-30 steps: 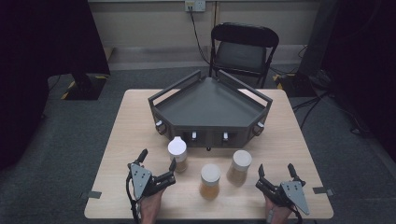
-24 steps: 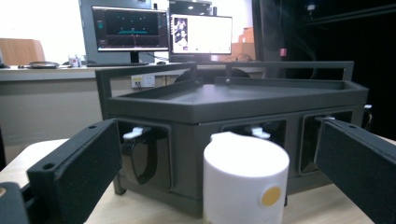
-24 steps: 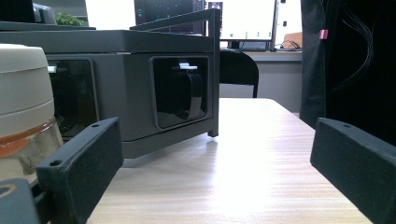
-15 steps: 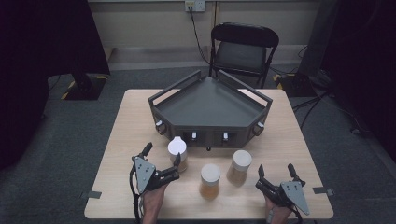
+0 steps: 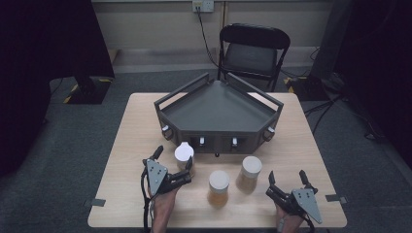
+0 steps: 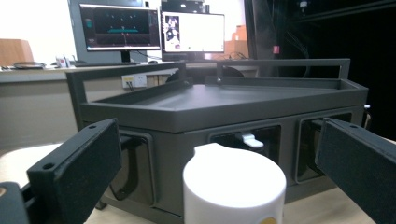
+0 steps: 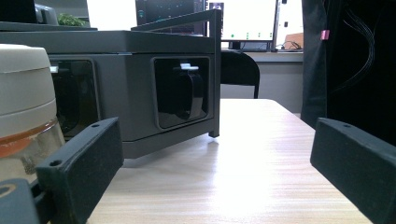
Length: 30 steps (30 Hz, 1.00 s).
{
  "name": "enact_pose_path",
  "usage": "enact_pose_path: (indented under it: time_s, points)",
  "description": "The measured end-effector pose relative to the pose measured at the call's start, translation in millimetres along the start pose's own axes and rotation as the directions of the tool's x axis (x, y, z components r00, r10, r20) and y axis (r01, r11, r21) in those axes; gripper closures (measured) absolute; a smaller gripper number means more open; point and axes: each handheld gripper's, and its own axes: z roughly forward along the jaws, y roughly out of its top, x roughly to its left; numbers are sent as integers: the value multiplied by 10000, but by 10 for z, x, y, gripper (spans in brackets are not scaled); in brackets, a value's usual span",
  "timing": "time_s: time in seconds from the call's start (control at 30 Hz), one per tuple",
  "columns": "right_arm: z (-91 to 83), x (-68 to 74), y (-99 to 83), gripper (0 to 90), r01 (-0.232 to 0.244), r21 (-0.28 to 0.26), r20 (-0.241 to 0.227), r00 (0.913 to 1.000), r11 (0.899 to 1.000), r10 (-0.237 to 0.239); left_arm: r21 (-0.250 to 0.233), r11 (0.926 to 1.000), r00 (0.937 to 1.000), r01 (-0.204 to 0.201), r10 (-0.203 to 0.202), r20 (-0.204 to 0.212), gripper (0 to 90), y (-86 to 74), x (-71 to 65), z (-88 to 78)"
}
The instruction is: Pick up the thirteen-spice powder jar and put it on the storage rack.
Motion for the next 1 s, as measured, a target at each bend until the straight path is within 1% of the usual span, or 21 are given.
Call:
enact_pose_path:
  time_s: [0.07, 0.17, 0.27, 0.4, 0.47, 0.5, 0.57, 0.6, 0.67, 0.77, 0.87, 0.93, 1.0]
  points:
    - [1, 0, 1, 10, -3, 7, 4, 10000, 10000, 3, 51, 10000, 10000, 16, -16, -33, 0, -14, -23, 19]
    - [0, 1, 1, 10, -4, 4, 4, 10000, 10000, 4, 111, 9998, 9998, 179, -178, -111, 3, -43, -46, 41]
    - [0, 2, 0, 10, 1, -3, 14, 10000, 10000, -1, 227, 9994, 9996, 243, -239, -179, 13, -71, -71, 65]
    - [0, 3, 0, 10, 0, -2, 16, 10000, 10000, 0, 309, 9993, 9993, 200, -190, -309, 28, -103, -112, 88]
    - [0, 4, 0, 10, -2, -2, 21, 10000, 10000, 2, 405, 9990, 9994, 213, -201, -293, 43, -112, -121, 103]
    - [-1, 5, -1, 10, 1, -2, 31, 10000, 10000, -1, 533, 9984, 9994, 199, -183, -309, 47, -116, -125, 118]
    - [-1, 5, -1, 10, -1, -4, 27, 10000, 10000, 1, 634, 9977, 9992, 246, -226, -316, 50, -128, -120, 132]
    - [-1, 5, 0, 10, 0, -2, 29, 10000, 10000, 0, 697, 9970, 9991, 332, -312, -293, 55, -131, -111, 137]
    - [0, 5, 0, 10, -2, 1, 27, 10000, 10000, 2, 706, 9965, 9987, 437, -416, -307, 73, -155, -112, 140]
    - [0, 5, 0, 10, 1, 0, 30, 10000, 10000, -1, 881, 9952, 9990, 416, -401, -186, 89, -151, -104, 171]
    - [0, 7, 0, 10, -3, -1, 39, 10000, 10000, 3, 1052, 9939, 9993, 324, -302, -224, 119, -147, -121, 202]
    - [0, 7, 0, 10, -2, 0, 39, 10000, 10000, 2, 1203, 9920, 9989, 395, -363, -286, 147, -141, -125, 222]
    - [0, 7, 0, 10, 0, -1, 40, 10000, 10000, 0, 1239, 9914, 9988, 431, -399, -275, 163, -140, -120, 229]
